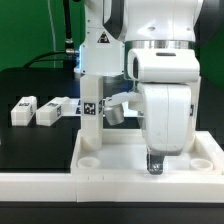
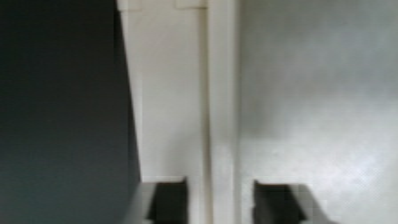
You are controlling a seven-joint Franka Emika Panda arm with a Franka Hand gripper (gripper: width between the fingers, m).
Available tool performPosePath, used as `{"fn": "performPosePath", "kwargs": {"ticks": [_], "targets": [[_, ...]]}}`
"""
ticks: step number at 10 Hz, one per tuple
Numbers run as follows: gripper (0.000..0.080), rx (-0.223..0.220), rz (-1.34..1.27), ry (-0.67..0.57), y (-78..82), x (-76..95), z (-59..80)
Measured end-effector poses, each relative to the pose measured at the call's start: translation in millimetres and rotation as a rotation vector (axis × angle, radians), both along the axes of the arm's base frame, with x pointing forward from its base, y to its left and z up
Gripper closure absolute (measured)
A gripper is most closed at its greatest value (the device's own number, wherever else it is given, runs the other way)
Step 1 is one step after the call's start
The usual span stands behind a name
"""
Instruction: Assemble desk
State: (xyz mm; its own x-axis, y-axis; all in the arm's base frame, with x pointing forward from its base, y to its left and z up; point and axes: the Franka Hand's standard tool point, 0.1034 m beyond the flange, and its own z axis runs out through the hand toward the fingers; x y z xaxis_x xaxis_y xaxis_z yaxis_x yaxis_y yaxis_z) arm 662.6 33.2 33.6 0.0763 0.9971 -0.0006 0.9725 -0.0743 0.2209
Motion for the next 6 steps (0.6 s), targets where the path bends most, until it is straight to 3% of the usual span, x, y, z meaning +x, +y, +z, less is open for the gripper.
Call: {"fn": "performPosePath", "kwargs": {"ticks": [1, 2, 3, 4, 6], "targets": [[0.0505, 0.0, -0.001, 0.0, -0.4, 0.0, 0.0], [0.0306, 0.0, -0.001, 0.0, -0.9, 0.0, 0.0], [0.0306, 0.0, -0.002, 0.0, -1.2, 0.0, 0.0], [0.0176, 0.0, -0.002, 0.0, -1.4, 0.0, 0.0], [0.0154, 0.0, -0.003, 0.0, -1.8, 0.1, 0.0]]}}
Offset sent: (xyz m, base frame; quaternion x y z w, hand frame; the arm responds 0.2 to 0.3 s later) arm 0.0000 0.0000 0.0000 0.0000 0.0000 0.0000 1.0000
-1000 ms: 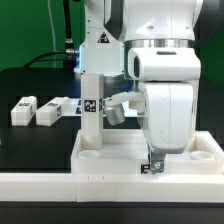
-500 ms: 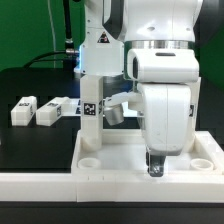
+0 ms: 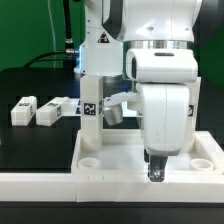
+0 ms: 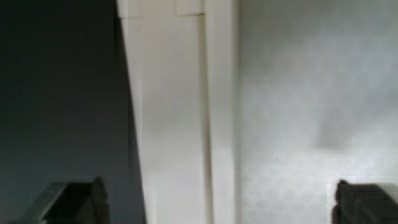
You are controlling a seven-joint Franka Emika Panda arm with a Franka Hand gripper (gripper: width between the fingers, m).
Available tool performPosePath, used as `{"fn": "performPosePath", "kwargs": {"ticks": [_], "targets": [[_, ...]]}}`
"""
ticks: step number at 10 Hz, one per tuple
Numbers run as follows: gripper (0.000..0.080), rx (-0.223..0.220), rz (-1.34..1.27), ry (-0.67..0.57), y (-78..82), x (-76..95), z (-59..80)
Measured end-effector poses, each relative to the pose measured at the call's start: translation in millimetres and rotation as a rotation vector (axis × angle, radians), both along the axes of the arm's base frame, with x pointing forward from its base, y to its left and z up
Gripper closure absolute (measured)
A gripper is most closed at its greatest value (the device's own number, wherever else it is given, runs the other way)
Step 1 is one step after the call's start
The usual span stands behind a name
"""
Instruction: Assemble desk
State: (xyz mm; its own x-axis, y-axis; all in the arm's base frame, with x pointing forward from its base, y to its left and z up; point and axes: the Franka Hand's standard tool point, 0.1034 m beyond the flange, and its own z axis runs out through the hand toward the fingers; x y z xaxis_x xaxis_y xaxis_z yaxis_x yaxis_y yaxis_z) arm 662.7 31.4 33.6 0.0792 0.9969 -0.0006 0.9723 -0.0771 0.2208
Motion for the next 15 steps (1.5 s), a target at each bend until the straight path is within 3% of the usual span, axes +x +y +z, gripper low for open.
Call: {"fn": "performPosePath", "kwargs": {"ticks": [5, 6, 7, 8, 9, 10, 15], "targets": [[0.015, 0.0, -0.002, -0.005, -1.0, 1.7, 3.8], [0.015, 0.0, -0.026, 0.007, -0.8, 3.0, 21.1], [0.015, -0.007, -0.034, 0.012, -5.6, 3.7, 55.9], [0.015, -0.015, -0.061, 0.015, -20.8, 0.9, 84.8], [0.015, -0.023, -0.09, 0.017, -38.2, 0.7, 101.1], [0.015, -0.021, -0.135, 0.01, -47.6, 5.5, 107.5], [0.015, 0.048, -0.438, -0.002, -47.0, 5.0, 106.3]]}}
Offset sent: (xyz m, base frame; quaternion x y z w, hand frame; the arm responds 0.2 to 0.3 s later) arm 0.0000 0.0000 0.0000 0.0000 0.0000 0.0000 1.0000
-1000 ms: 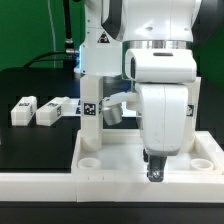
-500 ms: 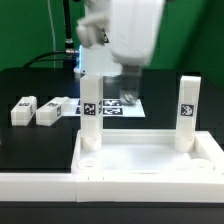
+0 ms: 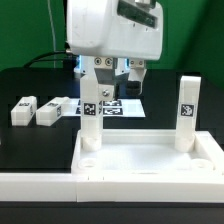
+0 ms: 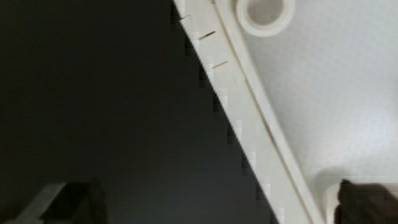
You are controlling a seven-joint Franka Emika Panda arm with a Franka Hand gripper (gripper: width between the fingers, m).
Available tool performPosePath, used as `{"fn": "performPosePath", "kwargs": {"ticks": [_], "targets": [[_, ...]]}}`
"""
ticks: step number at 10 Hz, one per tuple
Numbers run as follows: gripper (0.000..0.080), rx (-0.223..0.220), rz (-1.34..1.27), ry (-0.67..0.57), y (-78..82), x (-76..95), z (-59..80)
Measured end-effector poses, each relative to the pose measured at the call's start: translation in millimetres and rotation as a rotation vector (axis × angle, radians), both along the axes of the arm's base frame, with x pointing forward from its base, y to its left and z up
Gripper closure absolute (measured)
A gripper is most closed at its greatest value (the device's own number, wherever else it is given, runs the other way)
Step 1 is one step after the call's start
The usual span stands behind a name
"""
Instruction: Assemble desk
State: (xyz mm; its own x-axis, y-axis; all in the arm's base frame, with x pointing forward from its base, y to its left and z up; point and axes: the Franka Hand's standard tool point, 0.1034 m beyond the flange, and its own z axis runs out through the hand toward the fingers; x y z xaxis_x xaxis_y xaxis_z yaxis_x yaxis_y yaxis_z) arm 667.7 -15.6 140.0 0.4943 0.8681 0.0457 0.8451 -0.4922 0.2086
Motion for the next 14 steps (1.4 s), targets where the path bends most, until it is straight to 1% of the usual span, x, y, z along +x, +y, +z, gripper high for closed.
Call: {"fn": "performPosePath", "kwargs": {"ticks": [1, 2, 3, 4, 5, 6, 7, 8, 10, 11, 12, 13, 14], "targets": [[0.015, 0.013, -0.034, -0.005, -11.1, -6.5, 10.6], [0.015, 0.039, -0.1, -0.003, -27.4, -23.9, 21.6], [0.015, 0.059, -0.156, 0.007, -45.3, -42.0, 24.7], [0.015, 0.073, -0.213, 0.015, -68.5, -55.5, 30.3], [0.015, 0.093, -0.323, 0.008, -86.2, -65.3, 35.3], [0.015, 0.111, -0.403, 0.008, -77.5, -63.3, 31.6], [0.015, 0.12, -0.429, 0.009, -72.8, -62.2, 29.6], [0.015, 0.142, -0.519, 0.005, -73.0, -62.3, 29.6], [0.015, 0.166, -0.622, 0.004, -73.5, -63.5, 28.2], [0.015, 0.198, -0.716, 0.0, -83.9, -70.9, 21.9], [0.015, 0.192, -0.774, -0.033, -99.3, -91.8, 4.9], [0.015, 0.198, -0.849, -0.002, -118.4, -118.8, -10.7], [0.015, 0.205, -0.925, 0.006, -140.9, -131.7, -13.5]]}}
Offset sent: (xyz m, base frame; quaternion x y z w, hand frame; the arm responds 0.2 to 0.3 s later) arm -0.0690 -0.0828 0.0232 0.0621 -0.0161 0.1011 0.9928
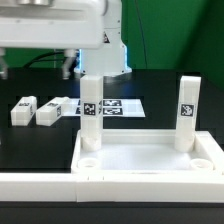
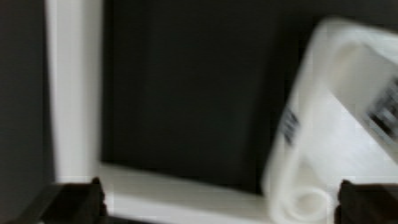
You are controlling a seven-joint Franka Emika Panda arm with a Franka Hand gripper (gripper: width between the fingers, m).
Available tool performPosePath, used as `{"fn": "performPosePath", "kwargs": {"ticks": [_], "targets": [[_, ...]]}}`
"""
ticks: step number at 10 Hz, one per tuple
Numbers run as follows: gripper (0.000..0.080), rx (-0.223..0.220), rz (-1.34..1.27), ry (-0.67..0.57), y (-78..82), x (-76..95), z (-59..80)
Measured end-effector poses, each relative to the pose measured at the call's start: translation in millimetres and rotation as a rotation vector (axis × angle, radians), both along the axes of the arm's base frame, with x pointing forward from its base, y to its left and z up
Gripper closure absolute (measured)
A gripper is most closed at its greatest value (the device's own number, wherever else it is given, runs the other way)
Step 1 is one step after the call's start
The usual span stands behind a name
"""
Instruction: Assemble desk
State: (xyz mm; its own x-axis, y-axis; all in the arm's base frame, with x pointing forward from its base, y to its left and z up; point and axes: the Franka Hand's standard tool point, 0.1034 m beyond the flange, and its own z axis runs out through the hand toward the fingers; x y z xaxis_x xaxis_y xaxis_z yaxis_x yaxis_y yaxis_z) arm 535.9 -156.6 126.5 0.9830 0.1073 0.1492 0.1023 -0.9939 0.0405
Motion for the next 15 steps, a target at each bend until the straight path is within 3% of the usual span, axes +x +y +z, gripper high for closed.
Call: {"fn": "performPosePath", "kwargs": {"ticks": [1, 3, 5, 6, 7, 9, 11, 15], "targets": [[0.015, 0.007, -0.037, -0.002, -8.7, -2.5, 4.5], [0.015, 0.038, -0.186, -0.009, -6.6, -2.6, 2.9], [0.015, 0.041, -0.19, -0.002, -5.4, -3.1, 2.1], [0.015, 0.053, -0.197, 0.024, -5.8, -5.6, -2.0], [0.015, 0.063, -0.227, 0.06, -16.6, -10.6, -15.1], [0.015, 0.11, -0.269, 0.236, -25.5, -21.6, -41.3], [0.015, 0.184, -0.298, 0.412, -23.7, -25.9, -47.3], [0.015, 0.26, -0.276, 0.693, -2.8, -40.6, -55.9]]}}
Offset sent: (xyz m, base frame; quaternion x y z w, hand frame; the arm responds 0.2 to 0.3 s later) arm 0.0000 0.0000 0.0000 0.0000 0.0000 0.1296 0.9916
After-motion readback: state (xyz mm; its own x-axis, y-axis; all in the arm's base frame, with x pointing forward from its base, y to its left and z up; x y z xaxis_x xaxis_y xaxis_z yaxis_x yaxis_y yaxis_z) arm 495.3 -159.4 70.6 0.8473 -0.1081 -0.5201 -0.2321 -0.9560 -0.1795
